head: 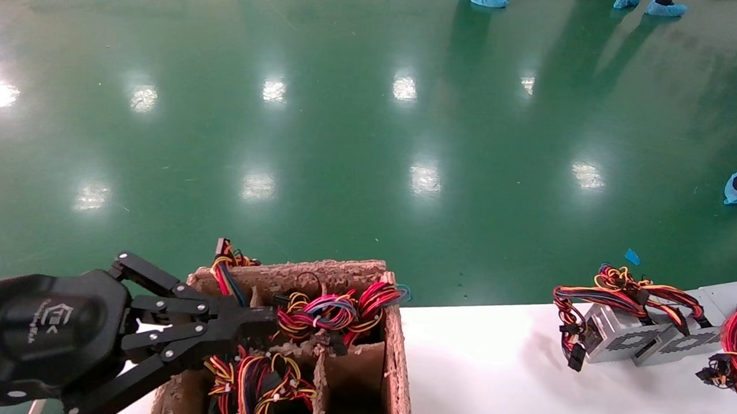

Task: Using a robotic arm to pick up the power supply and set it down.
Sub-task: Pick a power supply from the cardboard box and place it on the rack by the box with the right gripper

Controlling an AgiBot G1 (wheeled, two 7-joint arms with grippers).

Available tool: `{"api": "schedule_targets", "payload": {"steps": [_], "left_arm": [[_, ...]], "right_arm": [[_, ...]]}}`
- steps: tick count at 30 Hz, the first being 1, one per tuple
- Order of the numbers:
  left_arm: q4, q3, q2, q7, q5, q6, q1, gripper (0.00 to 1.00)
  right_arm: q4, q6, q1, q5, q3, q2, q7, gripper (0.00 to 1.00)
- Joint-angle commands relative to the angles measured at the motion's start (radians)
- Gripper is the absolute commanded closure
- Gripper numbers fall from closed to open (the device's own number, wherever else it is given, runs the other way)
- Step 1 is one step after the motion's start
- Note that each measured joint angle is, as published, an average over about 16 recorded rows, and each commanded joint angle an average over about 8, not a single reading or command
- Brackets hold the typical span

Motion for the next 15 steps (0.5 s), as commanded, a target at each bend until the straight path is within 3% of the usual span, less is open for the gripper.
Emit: {"api": "schedule_targets", "payload": {"steps": [1, 15], "left_arm": [[0.000, 0.000, 0.000, 0.000, 0.000, 0.000, 0.000, 1.00], [0.000, 0.000, 0.000, 0.000, 0.000, 0.000, 0.000, 1.00]], "right_arm": [[-0.002, -0.003, -0.009, 0.035, 0.010, 0.007, 0.001, 1.00], [-0.060, -0.099, -0.090, 0.401, 0.068, 0.050, -0.003, 1.00]]}}
